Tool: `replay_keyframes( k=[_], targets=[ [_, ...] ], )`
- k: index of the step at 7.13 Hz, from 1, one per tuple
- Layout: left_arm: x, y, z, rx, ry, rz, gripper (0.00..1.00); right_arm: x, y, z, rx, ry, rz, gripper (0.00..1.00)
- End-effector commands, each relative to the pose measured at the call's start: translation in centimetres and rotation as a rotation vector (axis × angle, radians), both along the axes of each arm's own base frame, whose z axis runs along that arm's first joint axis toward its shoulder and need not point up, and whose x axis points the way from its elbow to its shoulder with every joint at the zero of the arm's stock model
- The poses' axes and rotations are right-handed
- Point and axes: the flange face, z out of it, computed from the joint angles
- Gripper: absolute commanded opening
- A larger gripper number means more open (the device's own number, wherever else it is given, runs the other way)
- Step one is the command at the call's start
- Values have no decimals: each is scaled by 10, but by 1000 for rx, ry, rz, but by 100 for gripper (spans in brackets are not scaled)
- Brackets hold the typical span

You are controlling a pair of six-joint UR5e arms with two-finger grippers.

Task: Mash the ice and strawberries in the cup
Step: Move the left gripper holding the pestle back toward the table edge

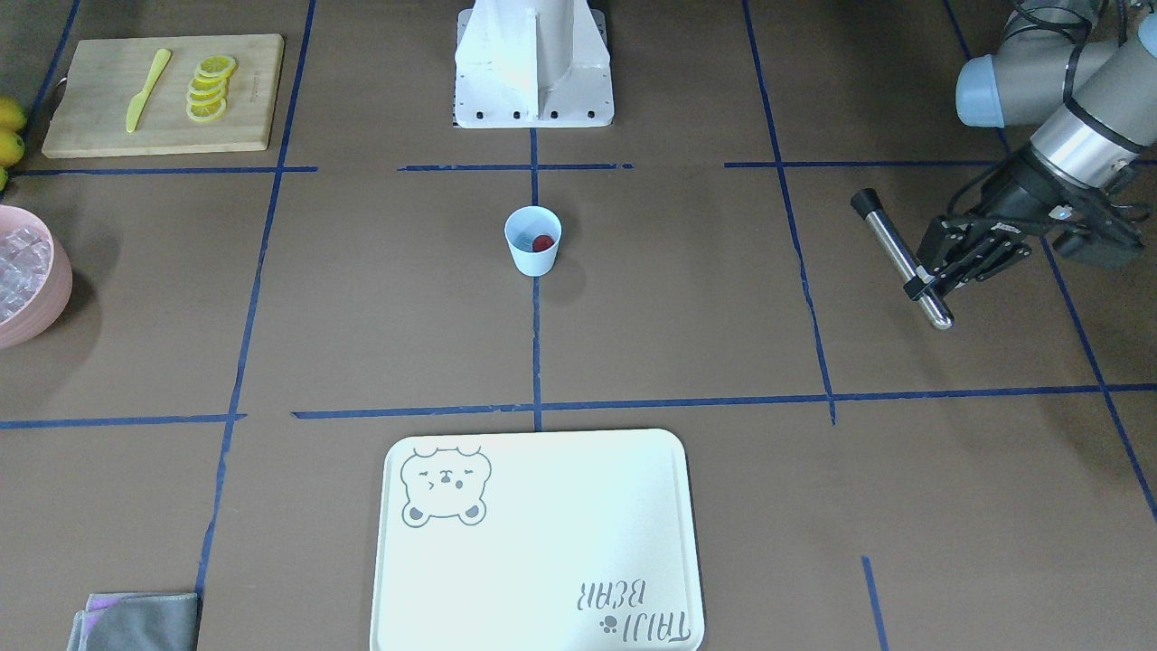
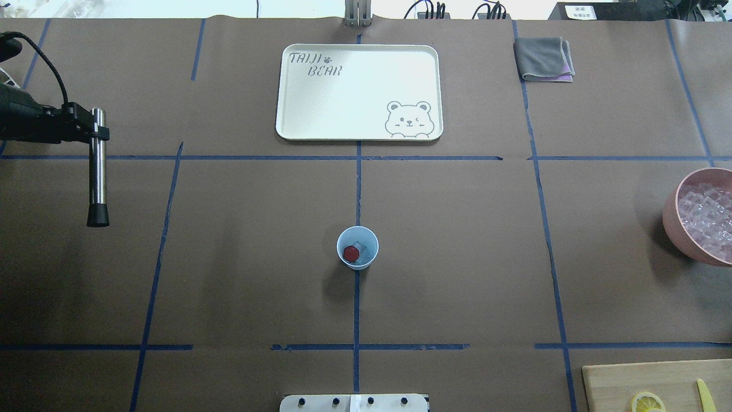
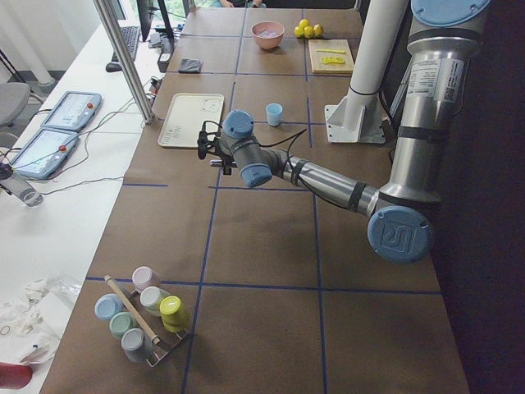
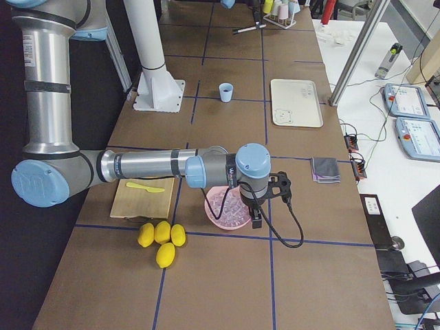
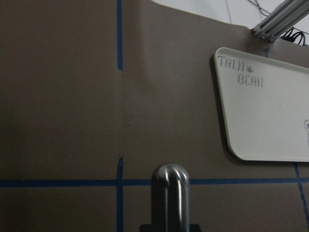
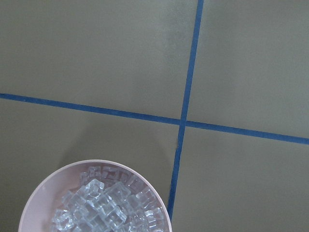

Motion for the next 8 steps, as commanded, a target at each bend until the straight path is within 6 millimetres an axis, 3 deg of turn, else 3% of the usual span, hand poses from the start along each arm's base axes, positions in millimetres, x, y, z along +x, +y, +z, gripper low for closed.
replay_keyframes(
  k=[1,2,3,4,8],
  targets=[
    [-16,-5,63,-128,-37,0,0,0,-1,-2,5,0,0,99],
    [-18,-6,88,-107,-66,48,0,0,-1,-4,8,2,0,99],
    [-26,6,133,-63,-124,118,0,0,-1,-4,9,2,0,99],
    [-36,7,158,-10,-160,161,0,0,-1,-5,14,2,0,99],
    [-62,18,226,-11,-229,202,0,0,-2,-3,24,4,-1,99]
  ],
)
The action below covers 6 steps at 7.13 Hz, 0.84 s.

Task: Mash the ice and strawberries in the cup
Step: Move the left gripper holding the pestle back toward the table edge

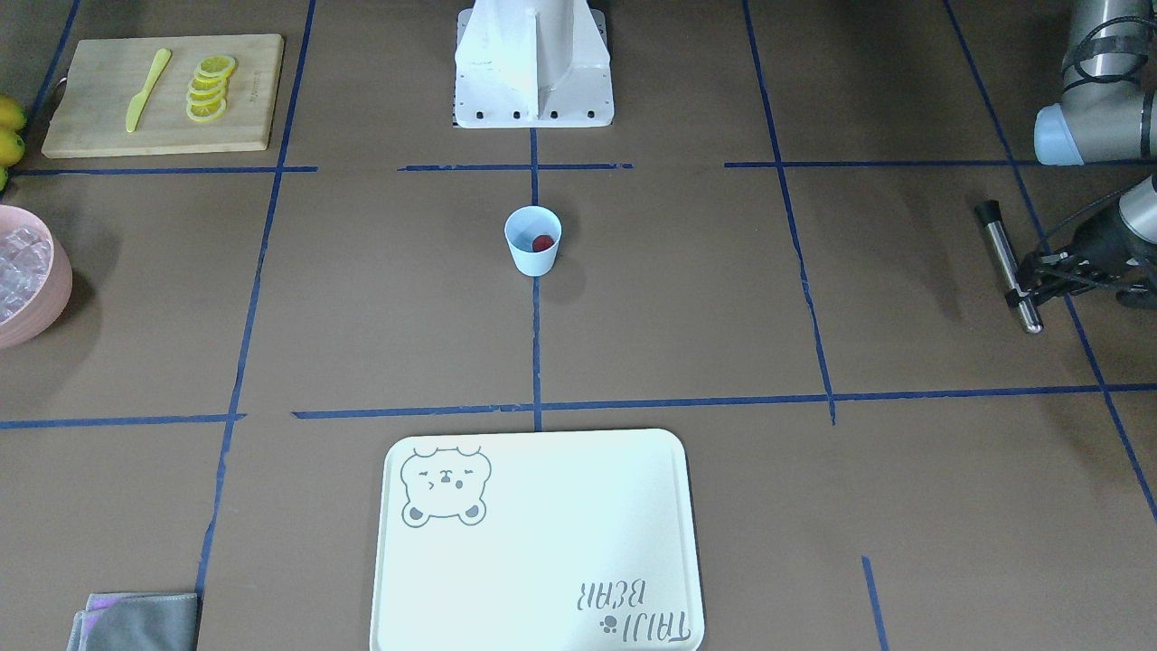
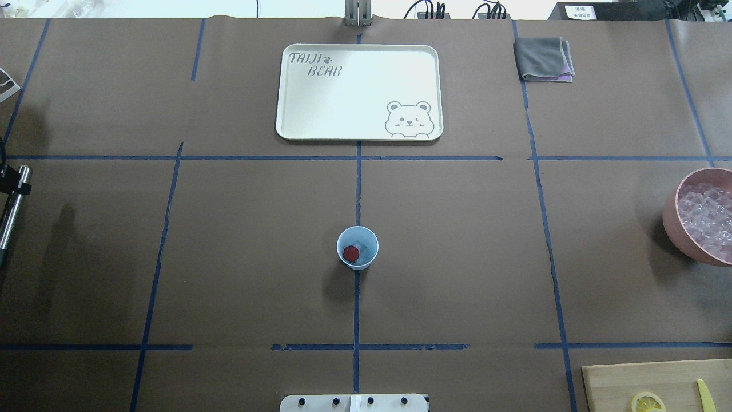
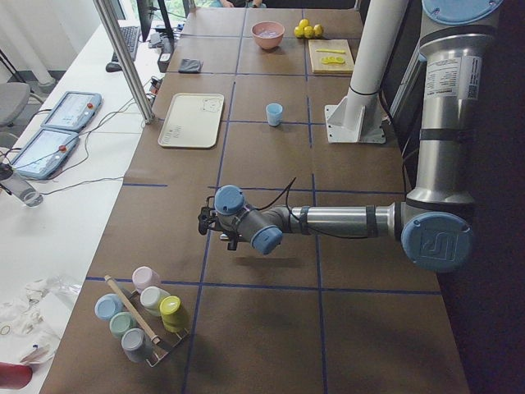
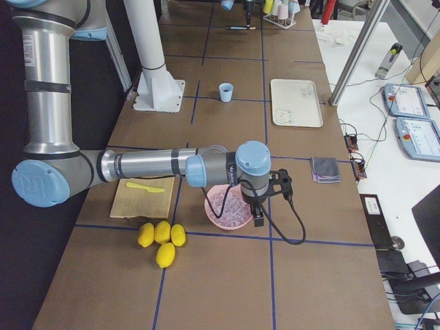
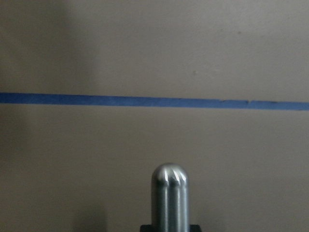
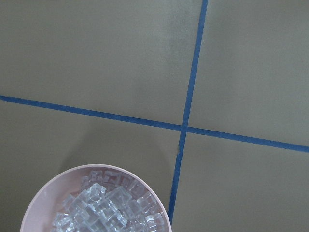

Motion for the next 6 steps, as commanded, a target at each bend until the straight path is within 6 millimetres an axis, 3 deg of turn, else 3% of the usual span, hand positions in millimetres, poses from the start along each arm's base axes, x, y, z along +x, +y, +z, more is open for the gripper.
replay_keyframes(
  k=[1,6],
  targets=[
    [-11,4,30,-31,-30,-7,0,0,1,1,1,1,-1,99],
    [-12,4,56,5,-56,57,0,0,2,1,-1,1,-1,99]
  ],
)
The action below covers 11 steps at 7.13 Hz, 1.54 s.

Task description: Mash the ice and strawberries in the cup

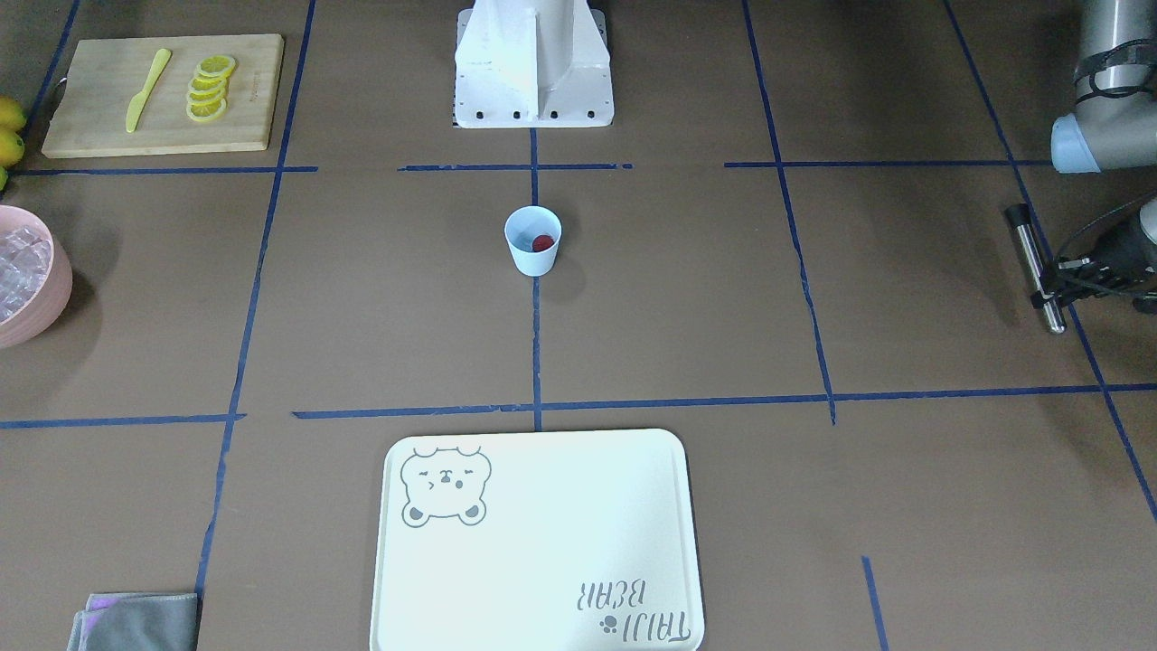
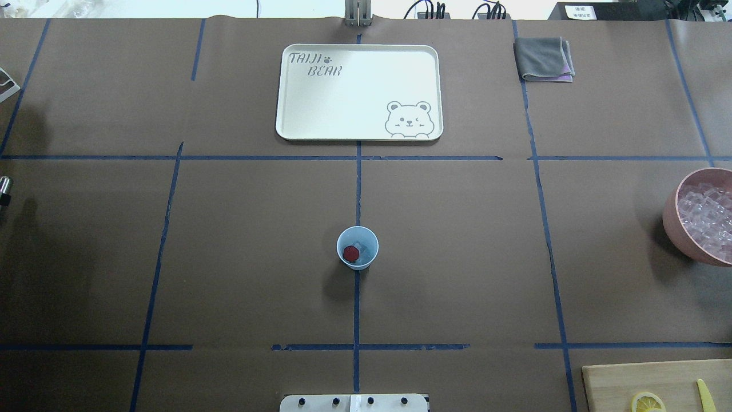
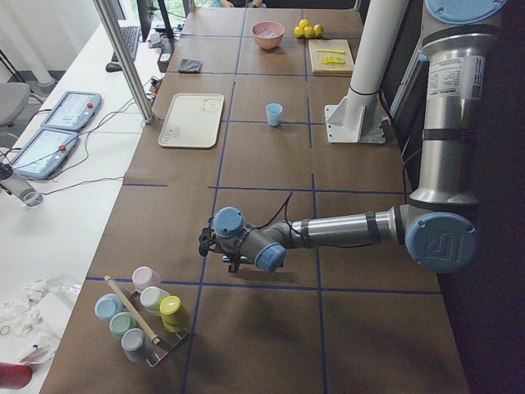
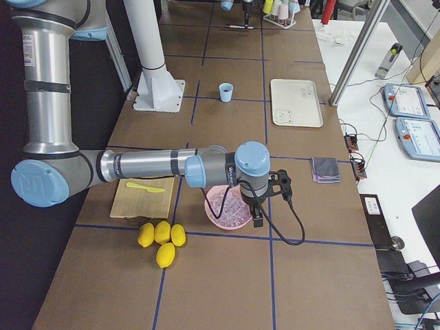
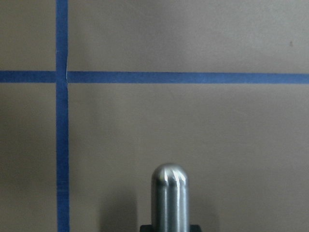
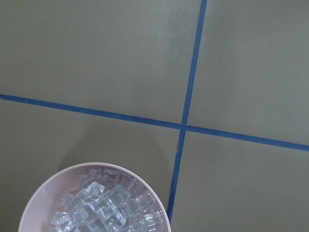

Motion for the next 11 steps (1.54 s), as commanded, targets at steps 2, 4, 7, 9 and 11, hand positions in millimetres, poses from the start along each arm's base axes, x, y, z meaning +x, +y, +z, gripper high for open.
replay_keyframes(
  k=[2,4,7,9,11],
  targets=[
    [-4,1,12,7,-11,17,0,0,0,0,0,0,0,99],
    [-5,3,20,0,-12,17,0,0,0,-1,0,0,1,99],
    [-7,1,20,8,-24,7,9,0,0,-2,2,0,1,99],
    [-7,1,20,10,-25,7,67,0,-1,-2,4,-2,1,99],
    [-7,1,19,12,-25,8,91,0,-1,-3,7,0,1,99]
  ],
)
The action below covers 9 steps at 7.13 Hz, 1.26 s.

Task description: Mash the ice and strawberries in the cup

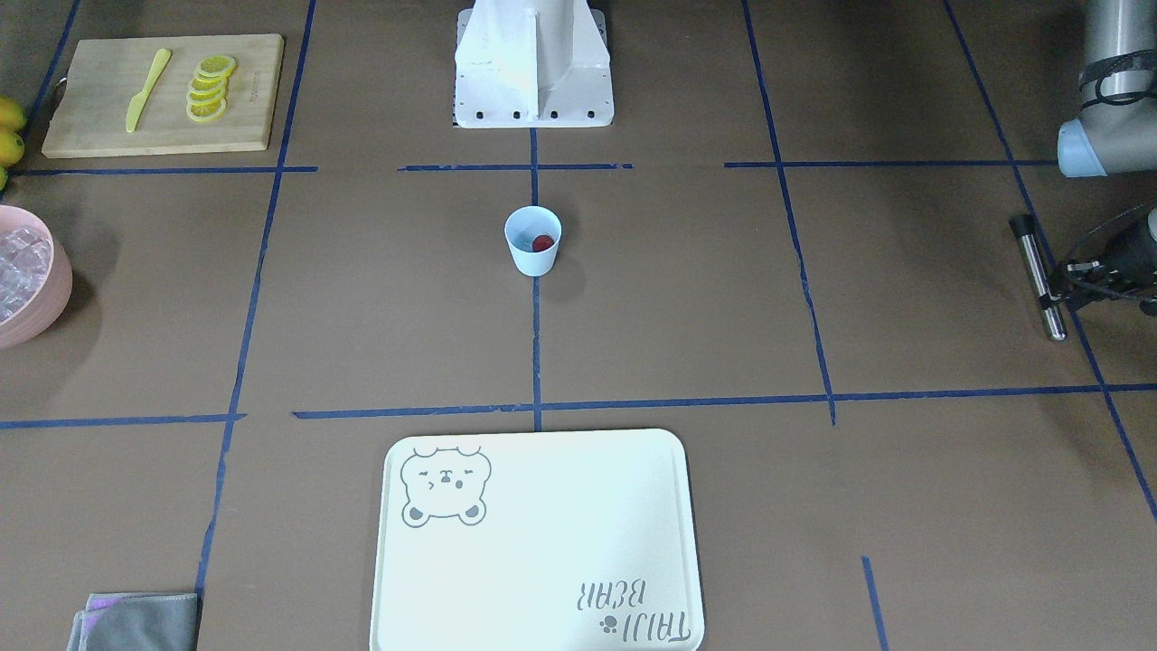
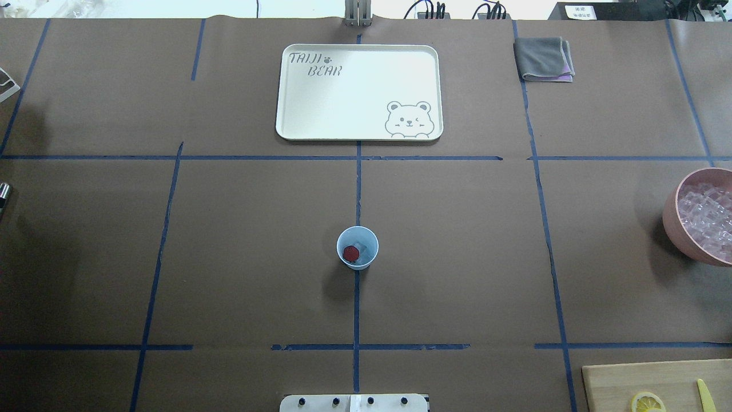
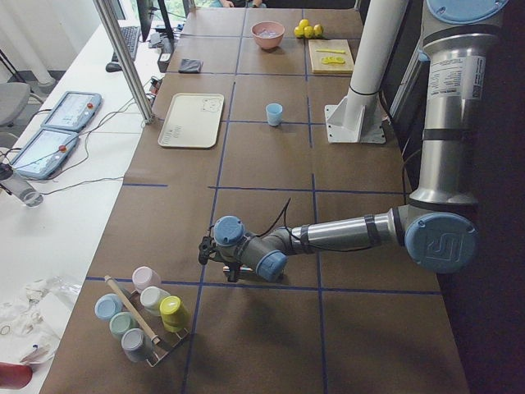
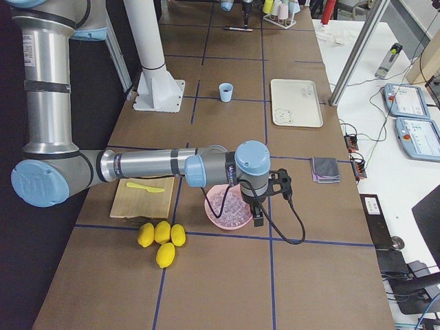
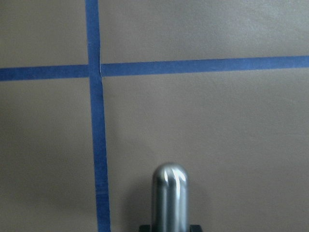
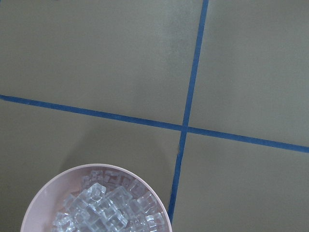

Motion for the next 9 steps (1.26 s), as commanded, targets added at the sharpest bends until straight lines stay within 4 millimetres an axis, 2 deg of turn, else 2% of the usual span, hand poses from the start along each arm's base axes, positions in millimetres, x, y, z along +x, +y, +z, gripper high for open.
replay_keyframes(
  k=[1,2,4,5,6,8,9],
  targets=[
    [-1,0,-1,2,0,-1,94,0,-1,-1,3,1,0,99],
    [-16,-5,-3,1,2,-33,99,0,-2,-2,6,1,-1,99],
    [-37,-8,-1,48,-3,-13,100,1,-3,-9,20,8,-1,99],
    [-47,-11,-3,65,-11,13,100,1,-1,-5,13,8,-1,99],
    [-63,-20,-14,83,-26,53,100,0,0,-5,12,6,0,99],
    [-126,-39,-52,75,-66,115,100,0,1,-4,10,6,0,99],
    [-153,-51,-65,72,-70,139,100,0,2,-3,8,6,1,99]
  ],
)
